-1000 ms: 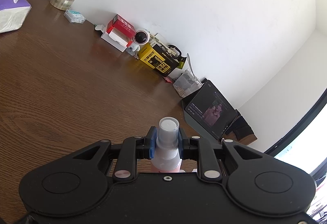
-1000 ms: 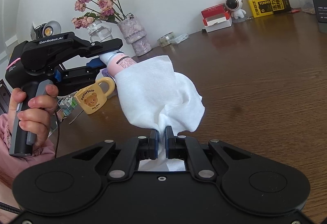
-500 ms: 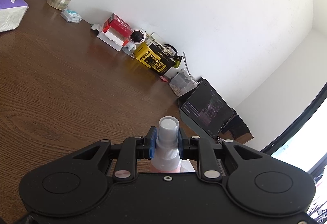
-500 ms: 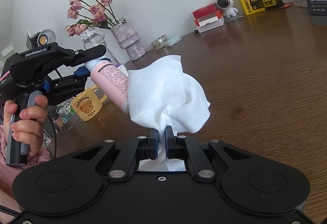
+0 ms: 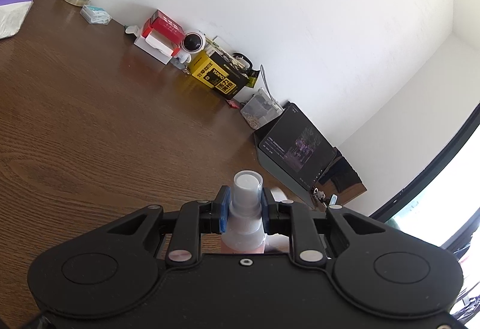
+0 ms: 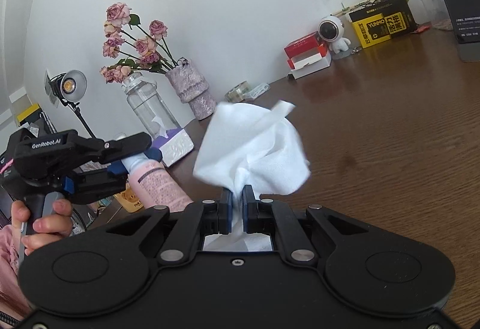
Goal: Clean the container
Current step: 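Rub the tissue against the bottle's nozzle and neck with the right gripper, then wipe the tissue in the right gripper around the nozzle held by the left gripper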
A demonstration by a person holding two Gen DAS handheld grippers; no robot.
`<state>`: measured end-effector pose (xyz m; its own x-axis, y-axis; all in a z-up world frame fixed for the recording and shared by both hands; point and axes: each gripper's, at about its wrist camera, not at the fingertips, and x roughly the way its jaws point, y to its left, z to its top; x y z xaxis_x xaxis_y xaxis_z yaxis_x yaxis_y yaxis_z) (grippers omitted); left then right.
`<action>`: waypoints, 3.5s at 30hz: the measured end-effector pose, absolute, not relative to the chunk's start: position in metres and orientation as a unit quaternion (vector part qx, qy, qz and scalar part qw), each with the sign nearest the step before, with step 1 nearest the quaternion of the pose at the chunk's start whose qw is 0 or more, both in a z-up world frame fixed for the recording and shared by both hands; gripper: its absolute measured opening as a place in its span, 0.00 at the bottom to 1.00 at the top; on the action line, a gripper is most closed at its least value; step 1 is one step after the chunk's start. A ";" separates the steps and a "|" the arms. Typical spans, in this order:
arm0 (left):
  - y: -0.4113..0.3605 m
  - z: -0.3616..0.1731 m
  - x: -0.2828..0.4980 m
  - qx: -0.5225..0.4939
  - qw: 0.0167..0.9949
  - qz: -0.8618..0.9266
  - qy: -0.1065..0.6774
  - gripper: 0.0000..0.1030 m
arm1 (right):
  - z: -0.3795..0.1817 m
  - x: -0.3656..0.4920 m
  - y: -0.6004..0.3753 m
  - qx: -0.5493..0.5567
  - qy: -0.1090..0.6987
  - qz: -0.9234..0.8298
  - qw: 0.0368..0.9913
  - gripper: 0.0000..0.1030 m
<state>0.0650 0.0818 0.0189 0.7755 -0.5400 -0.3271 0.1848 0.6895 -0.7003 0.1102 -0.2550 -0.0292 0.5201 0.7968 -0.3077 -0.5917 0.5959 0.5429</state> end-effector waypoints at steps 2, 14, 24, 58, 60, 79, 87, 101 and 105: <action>0.080 0.018 0.065 -0.334 0.879 -0.207 0.269 0.20 | -0.025 0.112 -0.254 0.185 0.265 0.416 0.850 0.06; 0.076 0.013 0.070 -0.329 0.879 -0.207 0.277 0.21 | 0.002 0.107 -0.238 0.197 0.238 0.474 0.825 0.06; 0.080 0.015 0.069 -0.334 0.879 -0.209 0.270 0.21 | -0.009 0.110 -0.243 0.214 0.258 0.468 0.817 0.06; 0.075 0.018 0.069 -0.324 0.882 -0.208 0.272 0.21 | 0.001 0.106 -0.240 0.206 0.247 0.480 0.816 0.06; 0.074 0.018 0.069 -0.324 0.882 -0.208 0.272 0.21 | -0.003 0.107 -0.241 0.208 0.255 0.475 0.816 0.06; 0.080 0.017 0.071 -0.326 0.884 -0.198 0.270 0.21 | -0.025 0.099 -0.246 0.194 0.297 0.459 0.815 0.06; 0.076 0.016 0.072 -0.323 0.883 -0.203 0.274 0.21 | -0.007 0.104 -0.240 0.184 0.269 0.469 0.821 0.06; 0.072 0.015 0.070 -0.321 0.882 -0.210 0.274 0.21 | 0.006 0.110 -0.235 0.182 0.248 0.477 0.823 0.06; 0.072 0.013 0.071 -0.321 0.881 -0.210 0.276 0.21 | 0.000 0.112 -0.237 0.184 0.257 0.471 0.823 0.06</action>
